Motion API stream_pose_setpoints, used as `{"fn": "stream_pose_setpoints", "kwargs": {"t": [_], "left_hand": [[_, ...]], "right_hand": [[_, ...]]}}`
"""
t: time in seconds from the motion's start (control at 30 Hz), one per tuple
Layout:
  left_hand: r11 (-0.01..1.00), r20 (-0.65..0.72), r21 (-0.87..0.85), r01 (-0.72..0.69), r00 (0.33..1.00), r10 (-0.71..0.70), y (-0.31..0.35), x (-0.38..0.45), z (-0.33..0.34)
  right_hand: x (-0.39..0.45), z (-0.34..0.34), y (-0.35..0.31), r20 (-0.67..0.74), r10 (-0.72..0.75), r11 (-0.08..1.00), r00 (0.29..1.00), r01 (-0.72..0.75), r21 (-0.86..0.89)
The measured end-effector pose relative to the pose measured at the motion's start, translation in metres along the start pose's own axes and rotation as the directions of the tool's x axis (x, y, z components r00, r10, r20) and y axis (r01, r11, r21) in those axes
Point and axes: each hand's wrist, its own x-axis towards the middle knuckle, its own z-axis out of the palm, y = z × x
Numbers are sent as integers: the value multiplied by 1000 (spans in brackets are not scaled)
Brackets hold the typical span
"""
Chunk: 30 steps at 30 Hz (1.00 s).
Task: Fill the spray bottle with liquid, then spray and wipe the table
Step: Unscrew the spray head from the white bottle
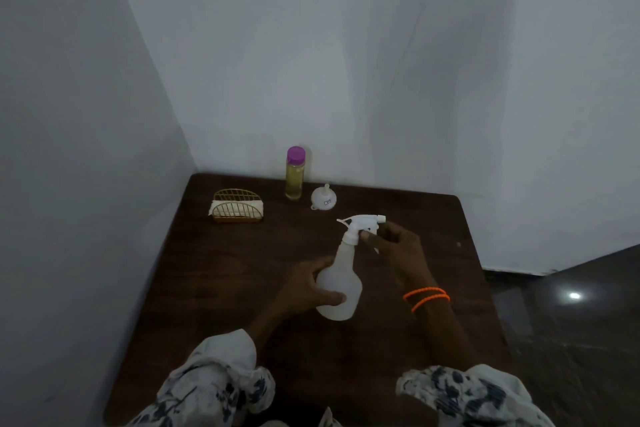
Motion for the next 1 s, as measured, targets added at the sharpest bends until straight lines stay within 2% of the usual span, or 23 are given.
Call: {"fn": "stream_pose_setpoints", "kwargs": {"t": [0.17,0.23,0.47,0.63,0.73,0.8,0.9,1.0], "left_hand": [[998,-24,60,15,1000,-14,-3,1,5],[993,-35,112,23,999,-19,-2,2,8],[967,-53,256,12,999,2,-5,5,13],[976,-62,219,-4,998,18,-4,4,15],[977,-41,213,12,999,-3,-4,4,13],[971,5,236,25,1000,-27,-2,5,10],[970,32,240,48,998,-57,0,5,8],[977,27,211,32,999,-38,0,5,6]], "right_hand": [[1,9,8,-186,-148,933,971,75,-352],[-2,16,10,-258,-168,914,951,52,-403],[-10,37,12,-266,-25,978,964,-32,-208],[-12,42,6,-332,-209,937,920,91,-338],[-9,36,-3,-256,-156,950,954,74,-302],[-6,30,-12,-228,-181,948,957,109,-299],[2,19,-30,-232,-232,947,945,165,-277],[10,7,-45,-252,-221,970,942,186,-155]]}}
